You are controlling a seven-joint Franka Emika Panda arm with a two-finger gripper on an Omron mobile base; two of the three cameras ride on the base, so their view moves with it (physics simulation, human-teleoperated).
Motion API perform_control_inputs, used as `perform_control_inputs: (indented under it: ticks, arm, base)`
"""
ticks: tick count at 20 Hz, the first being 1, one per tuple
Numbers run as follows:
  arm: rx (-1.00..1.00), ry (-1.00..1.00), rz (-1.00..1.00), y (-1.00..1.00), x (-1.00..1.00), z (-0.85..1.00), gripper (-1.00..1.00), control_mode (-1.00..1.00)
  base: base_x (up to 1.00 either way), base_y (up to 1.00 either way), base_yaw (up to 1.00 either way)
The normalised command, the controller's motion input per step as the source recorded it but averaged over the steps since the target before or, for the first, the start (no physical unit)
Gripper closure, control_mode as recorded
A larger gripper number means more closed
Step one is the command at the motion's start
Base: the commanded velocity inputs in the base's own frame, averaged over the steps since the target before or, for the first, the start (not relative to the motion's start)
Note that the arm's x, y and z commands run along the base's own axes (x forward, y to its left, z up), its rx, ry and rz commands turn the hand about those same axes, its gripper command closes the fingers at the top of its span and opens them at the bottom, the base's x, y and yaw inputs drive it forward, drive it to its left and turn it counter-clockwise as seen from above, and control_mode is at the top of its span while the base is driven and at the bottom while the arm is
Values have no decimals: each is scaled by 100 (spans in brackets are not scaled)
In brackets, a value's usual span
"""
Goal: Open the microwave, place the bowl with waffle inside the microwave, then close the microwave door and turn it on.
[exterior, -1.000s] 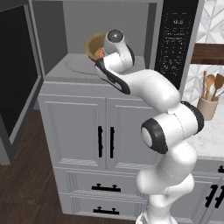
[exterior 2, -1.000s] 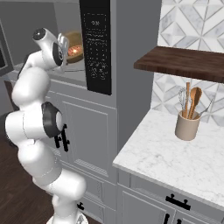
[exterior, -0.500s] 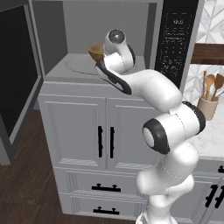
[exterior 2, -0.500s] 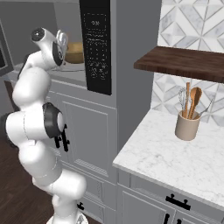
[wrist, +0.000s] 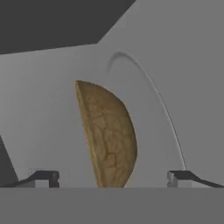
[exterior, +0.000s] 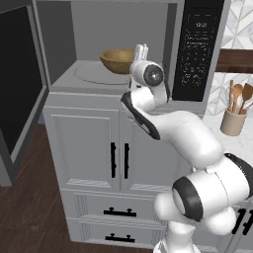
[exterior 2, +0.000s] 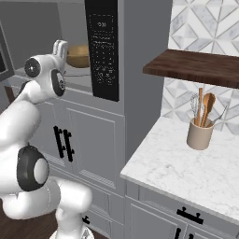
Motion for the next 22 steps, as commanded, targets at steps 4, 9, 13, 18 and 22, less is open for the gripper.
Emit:
perform_control_inputs:
  ticks: [4,9,13,18,22]
  arm:
    - [2,-33,4,-3,-100,46,-100,-100]
    - [-12,-12,14,2,-100,94,-100,-100]
    - [-28,-3,11,2,-100,68,-100,-100]
    - [-45,12,1,0,-100,13,-100,-100]
    - [-52,30,-3,7,-100,-2,-100,-100]
  base:
    - [0,0,0]
    - [0,0,0]
    - [0,0,0]
    - [0,0,0]
    - [0,0,0]
